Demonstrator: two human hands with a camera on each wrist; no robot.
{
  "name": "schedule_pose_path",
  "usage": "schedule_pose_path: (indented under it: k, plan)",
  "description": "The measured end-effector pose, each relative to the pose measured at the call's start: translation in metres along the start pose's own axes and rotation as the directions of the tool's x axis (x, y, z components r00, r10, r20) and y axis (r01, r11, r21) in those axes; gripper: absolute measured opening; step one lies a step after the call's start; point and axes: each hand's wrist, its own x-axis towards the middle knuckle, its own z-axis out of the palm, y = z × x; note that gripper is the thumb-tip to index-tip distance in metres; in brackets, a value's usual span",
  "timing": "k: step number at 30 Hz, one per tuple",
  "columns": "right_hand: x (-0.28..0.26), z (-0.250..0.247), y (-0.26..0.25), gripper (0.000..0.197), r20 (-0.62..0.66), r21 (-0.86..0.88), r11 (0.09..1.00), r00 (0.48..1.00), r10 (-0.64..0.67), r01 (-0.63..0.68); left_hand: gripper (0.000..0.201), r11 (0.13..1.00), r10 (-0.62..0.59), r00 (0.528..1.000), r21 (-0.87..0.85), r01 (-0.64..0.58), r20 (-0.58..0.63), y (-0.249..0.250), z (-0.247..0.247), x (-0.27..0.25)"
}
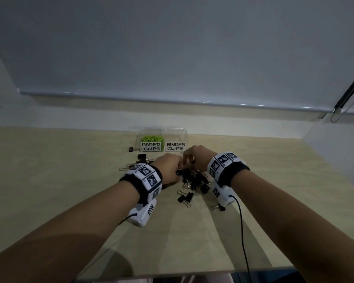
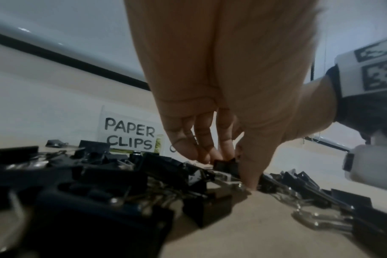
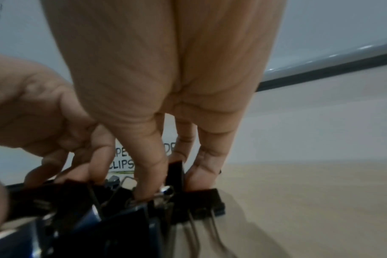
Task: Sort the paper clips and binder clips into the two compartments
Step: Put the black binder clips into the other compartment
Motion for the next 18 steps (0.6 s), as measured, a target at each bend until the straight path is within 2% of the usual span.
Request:
schedule_pose_path:
  k: [4,7,12,18]
  plan:
    - [-0.001,-0.006,0.011,0.024,-0.118,0.157,0.987,0.992,0.048,-0.029,0.030,0.991,0.014,0.998,-0.134,-0.022,-0.059,-0.021,-0.006,-0.005]
    - [-0.007,-0.014,0.024,0.032,-0.188,0.240,0.969,0.977,0.100,-0.053,0.040,0.998,0.004,0.999,-0.066,-0.007,-0.049,-0.035,-0.005,-0.008]
    - [-0.020,-0.004,0.029,0.030,-0.087,0.044,0.993,0.990,0.110,-0.107,0.033,1.000,0.015,1.000,0.026,-0.015,0.018,-0.035,0.003,-0.008]
    - [-0.018,0.012,0.024,0.017,-0.083,-0.004,0.990,0.987,0.139,-0.140,0.033,0.991,0.024,0.999,0.133,-0.028,0.033,-0.023,0.007,-0.004]
